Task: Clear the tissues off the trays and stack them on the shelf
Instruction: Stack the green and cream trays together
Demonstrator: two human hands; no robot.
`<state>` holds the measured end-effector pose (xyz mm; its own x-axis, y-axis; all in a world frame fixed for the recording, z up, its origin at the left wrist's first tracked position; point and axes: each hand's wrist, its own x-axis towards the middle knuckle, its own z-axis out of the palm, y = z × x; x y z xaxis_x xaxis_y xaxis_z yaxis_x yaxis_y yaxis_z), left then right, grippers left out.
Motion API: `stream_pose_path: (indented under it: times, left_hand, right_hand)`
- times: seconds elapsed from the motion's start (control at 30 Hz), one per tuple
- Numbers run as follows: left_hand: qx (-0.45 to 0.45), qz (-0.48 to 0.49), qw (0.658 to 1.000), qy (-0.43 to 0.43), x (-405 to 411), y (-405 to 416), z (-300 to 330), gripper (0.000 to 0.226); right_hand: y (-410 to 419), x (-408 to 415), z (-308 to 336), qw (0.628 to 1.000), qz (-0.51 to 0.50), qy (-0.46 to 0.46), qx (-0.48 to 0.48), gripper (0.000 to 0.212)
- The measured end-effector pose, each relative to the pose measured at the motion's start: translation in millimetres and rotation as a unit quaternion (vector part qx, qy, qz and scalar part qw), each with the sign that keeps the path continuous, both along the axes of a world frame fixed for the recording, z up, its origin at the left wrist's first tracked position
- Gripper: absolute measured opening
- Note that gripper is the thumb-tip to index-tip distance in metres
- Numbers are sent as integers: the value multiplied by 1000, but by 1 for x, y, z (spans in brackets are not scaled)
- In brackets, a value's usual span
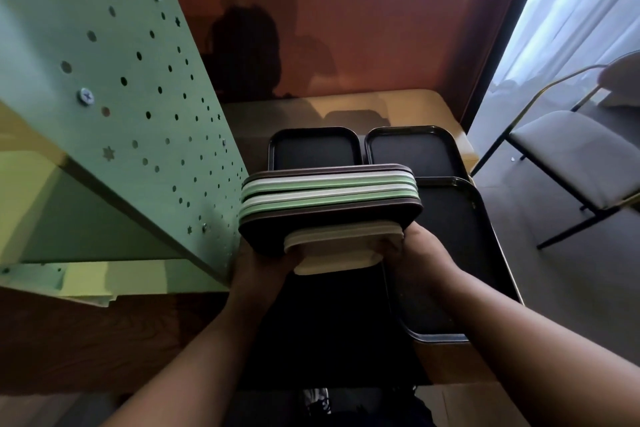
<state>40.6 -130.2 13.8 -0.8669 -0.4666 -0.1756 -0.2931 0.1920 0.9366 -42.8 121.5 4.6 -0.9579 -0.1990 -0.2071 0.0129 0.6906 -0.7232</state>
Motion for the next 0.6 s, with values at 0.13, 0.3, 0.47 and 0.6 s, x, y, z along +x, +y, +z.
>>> stream_pose_path:
  times: [0.13, 0.3, 0.47, 0.6]
  left_hand:
    - [-18, 19, 999, 34, 1, 4, -1, 78]
    - [-22, 6, 999, 31, 0, -5, -7, 91]
    - [-34, 18, 998, 48, 0, -5, 1, 105]
    - [-28, 6, 998, 57, 0, -5, 5, 92]
  right_hand:
    - [-5, 4, 4, 1000, -14, -5, -9, 43]
    - [-1, 8, 8, 1000, 5, -16, -6, 31]
    - [-5, 17, 29, 998, -15, 49, -45, 64]
    - [-7, 15, 30, 996, -23, 45, -68, 66]
